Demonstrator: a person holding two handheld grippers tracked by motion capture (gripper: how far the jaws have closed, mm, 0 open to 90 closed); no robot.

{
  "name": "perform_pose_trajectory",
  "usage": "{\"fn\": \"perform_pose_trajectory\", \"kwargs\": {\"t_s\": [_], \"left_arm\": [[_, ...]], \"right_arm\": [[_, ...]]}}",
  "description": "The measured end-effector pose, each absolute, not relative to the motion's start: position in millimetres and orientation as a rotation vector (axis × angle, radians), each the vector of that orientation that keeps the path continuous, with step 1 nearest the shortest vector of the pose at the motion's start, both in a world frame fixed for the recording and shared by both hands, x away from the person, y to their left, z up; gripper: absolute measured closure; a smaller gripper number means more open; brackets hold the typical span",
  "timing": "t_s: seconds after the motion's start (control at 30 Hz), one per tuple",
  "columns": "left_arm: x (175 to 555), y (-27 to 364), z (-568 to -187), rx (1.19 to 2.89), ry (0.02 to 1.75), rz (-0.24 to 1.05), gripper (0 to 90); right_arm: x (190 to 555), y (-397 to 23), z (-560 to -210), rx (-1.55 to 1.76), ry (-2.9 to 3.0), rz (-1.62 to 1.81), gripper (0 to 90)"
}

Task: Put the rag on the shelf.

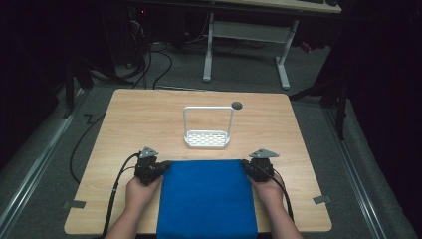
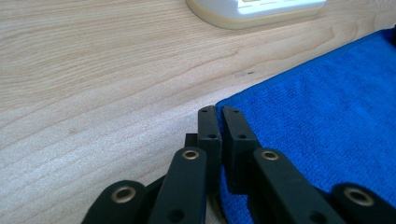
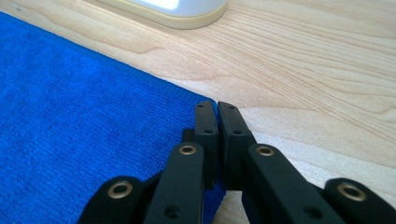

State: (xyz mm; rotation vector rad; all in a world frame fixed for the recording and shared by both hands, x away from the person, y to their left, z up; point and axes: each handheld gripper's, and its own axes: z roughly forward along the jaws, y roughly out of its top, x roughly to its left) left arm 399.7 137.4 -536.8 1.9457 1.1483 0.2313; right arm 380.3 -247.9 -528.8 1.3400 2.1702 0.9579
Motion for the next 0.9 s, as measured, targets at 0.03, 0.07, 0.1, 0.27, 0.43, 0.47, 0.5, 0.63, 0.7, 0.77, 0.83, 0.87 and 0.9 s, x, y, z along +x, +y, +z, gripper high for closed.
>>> {"fn": "perform_pose_trajectory", "kwargs": {"t_s": [0.03, 0.07, 0.1, 0.27, 0.43, 0.47, 0.5, 0.63, 0.7, 0.77, 0.83, 0.87, 0.9], "left_arm": [[399.7, 137.4, -536.8, 1.946, 1.148, 0.231, 87.1], [399.0, 137.1, -536.5, 1.947, 1.151, 0.235, 87.2], [398.5, 137.1, -536.2, 1.95, 1.147, 0.237, 87.2], [392.1, 139.0, -532.9, 1.923, 1.107, 0.274, 87.4], [383.6, 142.0, -525.7, 1.876, 1.066, 0.3, 87.4], [381.4, 142.4, -522.9, 1.87, 1.055, 0.315, 87.4], [379.3, 143.2, -519.9, 1.857, 1.047, 0.325, 87.4], [372.1, 148.2, -508.6, 1.801, 1.028, 0.35, 87.3], [368.9, 149.5, -504.0, 1.788, 1.017, 0.365, 87.3], [365.5, 150.6, -499.1, 1.776, 1.005, 0.38, 87.2], [362.4, 151.2, -494.1, 1.768, 0.991, 0.399, 87.2], [359.8, 151.6, -488.9, 1.761, 0.978, 0.417, 87.2], [359.8, 151.6, -488.9, 1.761, 0.978, 0.417, 87.2]], "right_arm": [[380.3, -247.9, -528.8, 1.34, 2.17, 0.958, 88.3], [377.7, -249.1, -527.0, 1.334, 2.16, 0.998, 88.4], [377.7, -249.1, -527.0, 1.334, 2.16, 0.998, 88.4], [367.9, -251.2, -519.8, 1.31, 2.115, 1.092, 88.4], [359.8, -250.0, -512.7, 1.266, 2.091, 1.132, 88.4], [358.3, -250.2, -510.6, 1.253, 2.083, 1.142, 88.4], [356.1, -250.3, -508.2, 1.252, 2.073, 1.156, 88.4], [349.2, -252.3, -499.5, 1.231, 2.038, 1.209, 88.4], [345.7, -253.3, -495.1, 1.225, 2.024, 1.23, 88.4], [342.9, -254.8, -490.8, 1.209, 2.008, 1.257, 88.4], [339.8, -255.5, -485.9, 1.197, 1.992, 1.275, 88.4], [337.8, -255.7, -482.4, 1.184, 1.982, 1.288, 88.4], [337.8, -255.7, -482.4, 1.184, 1.982, 1.288, 88.4]]}}
